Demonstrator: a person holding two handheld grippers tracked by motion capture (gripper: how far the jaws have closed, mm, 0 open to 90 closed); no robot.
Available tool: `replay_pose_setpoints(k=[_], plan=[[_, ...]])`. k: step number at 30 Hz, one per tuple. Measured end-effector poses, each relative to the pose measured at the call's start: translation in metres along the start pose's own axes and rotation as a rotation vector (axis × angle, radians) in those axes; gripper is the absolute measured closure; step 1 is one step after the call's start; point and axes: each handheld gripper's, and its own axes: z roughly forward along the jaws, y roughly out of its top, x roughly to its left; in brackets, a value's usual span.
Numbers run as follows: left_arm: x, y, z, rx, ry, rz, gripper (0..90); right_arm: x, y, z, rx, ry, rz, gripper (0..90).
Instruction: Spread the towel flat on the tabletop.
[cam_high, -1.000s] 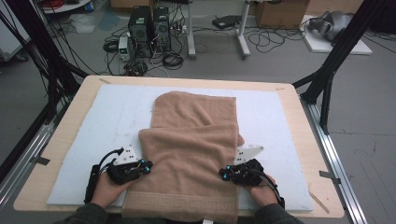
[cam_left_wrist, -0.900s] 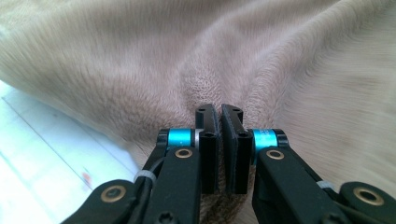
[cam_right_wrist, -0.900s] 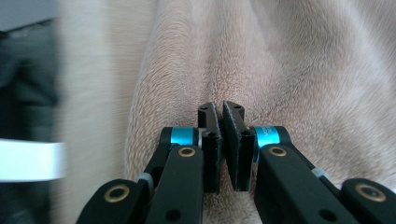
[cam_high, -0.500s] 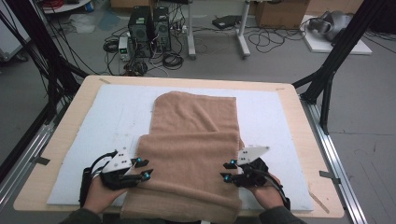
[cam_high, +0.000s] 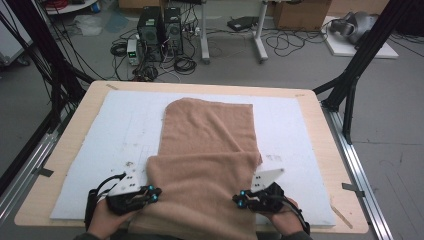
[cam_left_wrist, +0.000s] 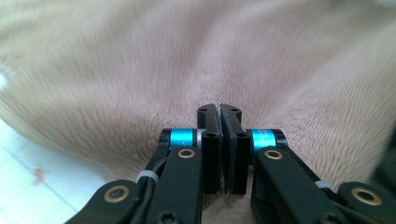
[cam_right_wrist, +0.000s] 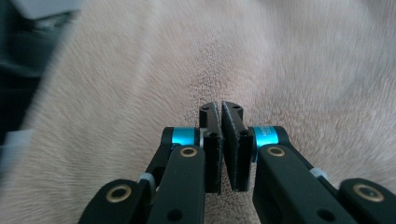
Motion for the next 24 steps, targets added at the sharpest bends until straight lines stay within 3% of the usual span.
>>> replay_pose_setpoints(k=[3, 6, 8, 11, 12, 13, 14, 15, 17, 20, 22, 24], plan=[[0.002, 0.008, -0.004, 0.008, 0.033, 0.018, 73.5, 0.003, 0.005, -0.013, -0.022, -0.049, -0.006, 70.9], [0.017, 0.014, 0.007, 0.017, 0.084, 0.001, 66.9, -0.016, 0.008, -0.01, 0.024, -0.124, -0.002, 65.2], [0.028, 0.014, 0.019, 0.036, 0.117, -0.009, 63.2, -0.031, 0.005, -0.002, 0.038, -0.129, 0.036, 62.8], [0.04, 0.008, 0.037, 0.121, 0.133, -0.031, 61.1, -0.045, -0.002, 0.012, 0.061, -0.116, 0.064, 64.0], [0.041, 0.006, 0.041, 0.15, 0.124, -0.024, 65.1, -0.046, -0.004, 0.016, 0.069, -0.113, 0.059, 66.1], [0.04, 0.004, 0.04, 0.122, 0.116, -0.03, 70.5, -0.045, -0.005, 0.016, 0.048, -0.122, 0.053, 71.4], [0.039, 0.003, 0.039, 0.119, 0.114, -0.03, 81.3, -0.045, -0.006, 0.016, 0.046, -0.122, 0.059, 76.1], [0.036, 0.002, 0.038, 0.117, 0.117, -0.022, 84.9, -0.044, -0.006, 0.016, 0.043, -0.11, 0.055, 81.7], [0.03, 0.0, 0.034, 0.113, 0.114, -0.016, 86.6, -0.041, -0.006, 0.015, 0.048, -0.105, 0.041, 85.1], [0.017, -0.006, 0.022, 0.1, 0.065, -0.023, 87.0, -0.032, -0.006, 0.013, 0.065, -0.055, 0.023, 85.7], [0.006, -0.01, 0.012, 0.091, 0.036, -0.014, 86.9, -0.023, -0.006, 0.007, 0.044, -0.015, 0.016, 84.1], [-0.002, -0.013, 0.006, 0.092, 0.004, -0.008, 85.9, -0.019, -0.007, 0.0, 0.008, -0.008, 0.019, 78.7]])
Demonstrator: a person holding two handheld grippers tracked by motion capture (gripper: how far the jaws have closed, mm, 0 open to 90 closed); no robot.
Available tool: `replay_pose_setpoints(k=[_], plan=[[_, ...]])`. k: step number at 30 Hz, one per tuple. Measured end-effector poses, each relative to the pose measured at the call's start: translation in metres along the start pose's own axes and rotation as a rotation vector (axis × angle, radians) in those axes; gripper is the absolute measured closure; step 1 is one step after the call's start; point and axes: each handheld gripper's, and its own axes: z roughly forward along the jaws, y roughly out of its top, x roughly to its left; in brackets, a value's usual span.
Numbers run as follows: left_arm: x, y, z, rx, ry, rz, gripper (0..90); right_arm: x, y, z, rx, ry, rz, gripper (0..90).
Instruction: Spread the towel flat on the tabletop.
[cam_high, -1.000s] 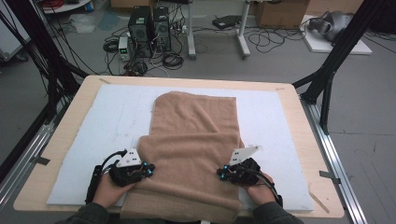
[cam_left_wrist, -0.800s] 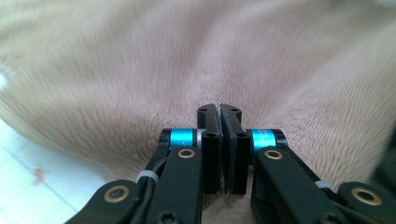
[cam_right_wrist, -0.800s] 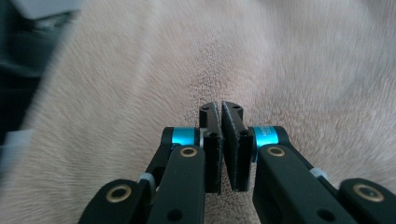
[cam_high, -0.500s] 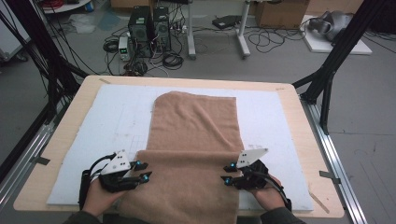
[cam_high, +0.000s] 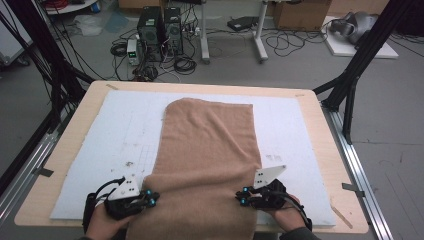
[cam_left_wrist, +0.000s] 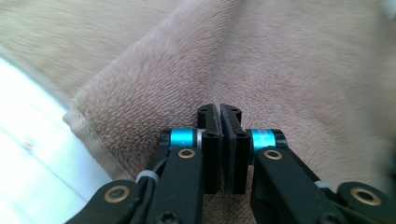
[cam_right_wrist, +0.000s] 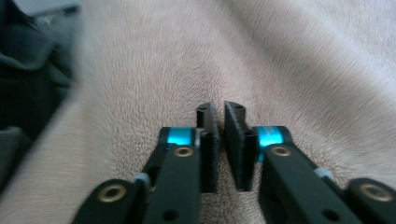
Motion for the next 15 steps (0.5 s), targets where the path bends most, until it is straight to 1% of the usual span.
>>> replay_pose_setpoints(k=[1, 2, 3, 5, 6, 7, 8, 10, 11, 12, 13, 14, 15], plan=[[-0.002, 0.0, -0.001, 0.004, -0.002, 0.007, 84.0, 0.0, 0.0, -0.004, -0.01, -0.008, 0.005, 76.2], [-0.002, 0.0, -0.002, -0.001, -0.002, 0.008, 81.1, 0.0, 0.001, -0.007, -0.016, -0.025, 0.006, 72.5], [0.0, 0.002, -0.004, -0.013, 0.013, 0.0, 75.9, -0.002, 0.001, -0.009, -0.018, -0.044, 0.005, 71.5], [0.008, 0.007, -0.004, -0.043, 0.046, -0.013, 70.2, -0.007, 0.003, -0.011, -0.015, -0.066, 0.011, 68.2], [0.013, 0.009, -0.003, -0.054, 0.066, -0.019, 68.1, -0.01, 0.003, -0.009, -0.01, -0.069, 0.015, 68.2], [0.019, 0.011, -0.001, -0.057, 0.075, -0.024, 66.8, -0.013, 0.002, -0.006, 0.001, -0.066, 0.008, 68.0], [0.024, 0.012, 0.004, -0.05, 0.091, -0.03, 65.6, -0.014, 0.002, -0.001, 0.018, -0.058, 0.013, 68.0], [0.03, 0.011, 0.013, -0.01, 0.099, -0.042, 63.5, -0.016, 0.0, 0.009, 0.045, -0.057, 0.012, 68.7], [0.031, 0.01, 0.017, 0.014, 0.101, -0.032, 65.6, -0.016, 0.0, 0.013, 0.053, -0.045, 0.009, 70.3], [0.03, 0.007, 0.019, 0.015, 0.097, -0.027, 72.2, -0.015, -0.001, 0.015, 0.044, -0.049, 0.008, 73.9], [0.029, 0.006, 0.018, 0.003, 0.099, -0.031, 77.0, -0.016, -0.002, 0.014, 0.039, -0.051, 0.009, 79.2], [0.028, 0.005, 0.018, 0.002, 0.095, -0.038, 84.7, -0.016, -0.003, 0.014, 0.032, -0.037, 0.016, 84.6], [0.026, 0.005, 0.017, 0.003, 0.098, -0.036, 86.1, -0.015, -0.004, 0.013, 0.032, -0.03, 0.012, 86.8]])
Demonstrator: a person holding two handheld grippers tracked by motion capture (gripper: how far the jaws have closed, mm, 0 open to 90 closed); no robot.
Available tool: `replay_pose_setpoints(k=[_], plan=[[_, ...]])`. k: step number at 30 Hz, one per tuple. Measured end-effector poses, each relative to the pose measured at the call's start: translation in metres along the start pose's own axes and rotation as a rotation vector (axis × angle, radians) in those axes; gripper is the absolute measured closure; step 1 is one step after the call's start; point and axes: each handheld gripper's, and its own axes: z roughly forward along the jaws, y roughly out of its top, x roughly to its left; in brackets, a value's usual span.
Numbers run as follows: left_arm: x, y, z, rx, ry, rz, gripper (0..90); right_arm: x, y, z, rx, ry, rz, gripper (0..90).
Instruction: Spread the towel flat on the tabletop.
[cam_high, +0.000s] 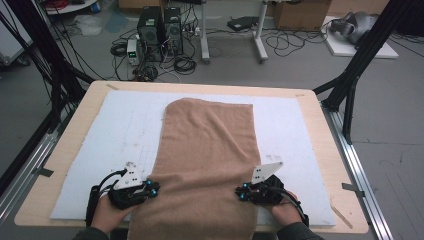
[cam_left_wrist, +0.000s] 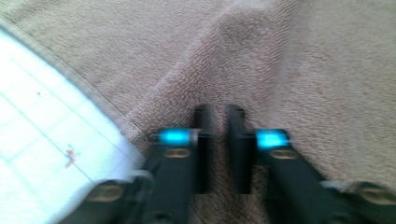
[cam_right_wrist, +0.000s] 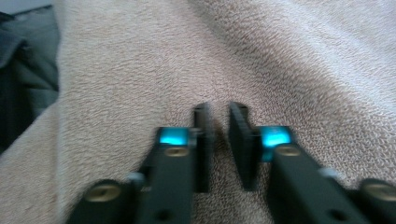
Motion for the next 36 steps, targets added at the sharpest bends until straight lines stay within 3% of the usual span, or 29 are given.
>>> replay_pose_setpoints(k=[3, 5, 8, 10, 13, 15, 16, 19, 26, 29, 31, 32, 36], plan=[[-0.008, -0.002, -0.006, 0.014, -0.051, 0.006, 87.0, 0.004, 0.001, -0.003, 0.022, 0.054, -0.013, 87.6], [-0.014, -0.002, -0.012, -0.009, -0.058, 0.021, 86.3, 0.009, 0.001, -0.008, 0.016, 0.049, -0.032, 86.6], [-0.009, 0.006, -0.018, -0.065, -0.043, 0.003, 73.2, 0.01, 0.002, -0.015, -0.041, 0.046, -0.018, 77.9], [-0.001, 0.013, -0.014, -0.078, -0.003, 0.001, 66.3, 0.009, 0.003, -0.01, -0.029, 0.054, -0.016, 71.6], [0.011, 0.016, -0.002, -0.05, 0.036, -0.013, 64.0, 0.009, 0.002, 0.002, 0.008, 0.06, -0.024, 72.2], [0.016, 0.014, 0.009, 0.018, 0.029, -0.015, 66.3, 0.006, 0.0, 0.003, -0.011, 0.064, -0.01, 77.8], [0.014, 0.011, 0.012, 0.023, 0.021, -0.01, 73.3, 0.005, -0.001, 0.003, -0.015, 0.064, -0.007, 82.5], [0.009, 0.008, 0.009, 0.008, 0.04, -0.005, 85.5, 0.005, -0.003, 0.002, -0.015, 0.084, -0.021, 87.9], [-0.007, -0.002, -0.008, 0.004, 0.02, -0.012, 86.6, 0.01, -0.003, -0.007, -0.013, 0.153, -0.032, 88.3], [-0.009, -0.001, -0.01, -0.009, 0.006, -0.006, 83.6, 0.012, -0.003, -0.015, -0.044, 0.15, -0.026, 85.0], [-0.004, 0.003, -0.011, -0.023, 0.01, -0.021, 75.5, 0.009, -0.002, -0.018, -0.087, 0.157, 0.0, 79.4], [-0.001, 0.005, -0.011, -0.03, 0.011, -0.028, 72.9, 0.008, 0.0, -0.02, -0.092, 0.139, 0.007, 74.1], [0.012, 0.016, -0.009, -0.068, 0.057, -0.037, 64.5, -0.004, 0.005, -0.022, -0.097, 0.061, 0.036, 68.2]])
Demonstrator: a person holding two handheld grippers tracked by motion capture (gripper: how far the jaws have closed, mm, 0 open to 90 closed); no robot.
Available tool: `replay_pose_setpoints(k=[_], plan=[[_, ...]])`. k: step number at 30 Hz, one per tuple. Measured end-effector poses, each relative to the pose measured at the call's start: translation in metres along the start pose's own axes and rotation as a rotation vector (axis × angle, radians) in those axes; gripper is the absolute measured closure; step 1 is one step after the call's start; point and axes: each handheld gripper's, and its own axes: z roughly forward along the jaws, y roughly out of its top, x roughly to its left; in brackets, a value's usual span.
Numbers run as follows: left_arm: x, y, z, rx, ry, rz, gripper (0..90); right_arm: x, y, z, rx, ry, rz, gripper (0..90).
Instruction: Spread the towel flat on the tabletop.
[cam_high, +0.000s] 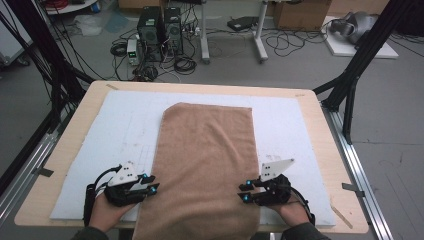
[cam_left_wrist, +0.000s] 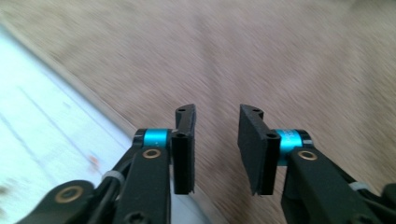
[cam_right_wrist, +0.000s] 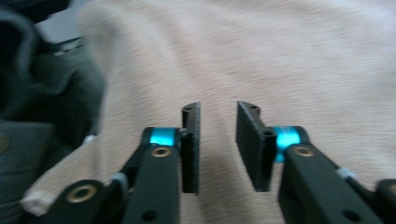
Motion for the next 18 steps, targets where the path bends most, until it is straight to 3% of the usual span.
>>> replay_pose_setpoints(k=[2, 4, 6, 8, 10, 12, 15, 18], plan=[[0.009, 0.005, 0.005, -0.012, 0.032, 0.003, 60.5, -0.007, 0.003, 0.0, -0.009, -0.039, 0.012, 62.0], [0.019, 0.01, 0.013, -0.006, 0.075, 0.005, 59.8, -0.016, 0.006, 0.003, -0.006, -0.081, 0.03, 61.4], [0.029, 0.013, 0.025, 0.021, 0.065, -0.02, 59.7, -0.022, 0.01, 0.008, 0.007, -0.11, 0.031, 58.4], [0.034, 0.012, 0.038, 0.086, 0.058, -0.037, 60.8, -0.028, 0.012, 0.016, 0.039, -0.118, 0.032, 58.4], [0.035, 0.011, 0.041, 0.097, 0.046, -0.039, 68.4, -0.031, 0.011, 0.024, 0.08, -0.113, 0.038, 57.2], [0.031, 0.012, 0.04, 0.11, 0.047, -0.026, 84.8, -0.032, 0.009, 0.03, 0.1, -0.106, 0.035, 56.2], [0.025, 0.011, 0.033, 0.123, -0.007, -0.004, 86.4, -0.03, 0.006, 0.029, 0.087, -0.094, 0.046, 55.7], [0.027, 0.009, 0.03, 0.096, 0.023, -0.005, 81.2, -0.029, 0.005, 0.025, 0.081, -0.096, 0.048, 54.5]])
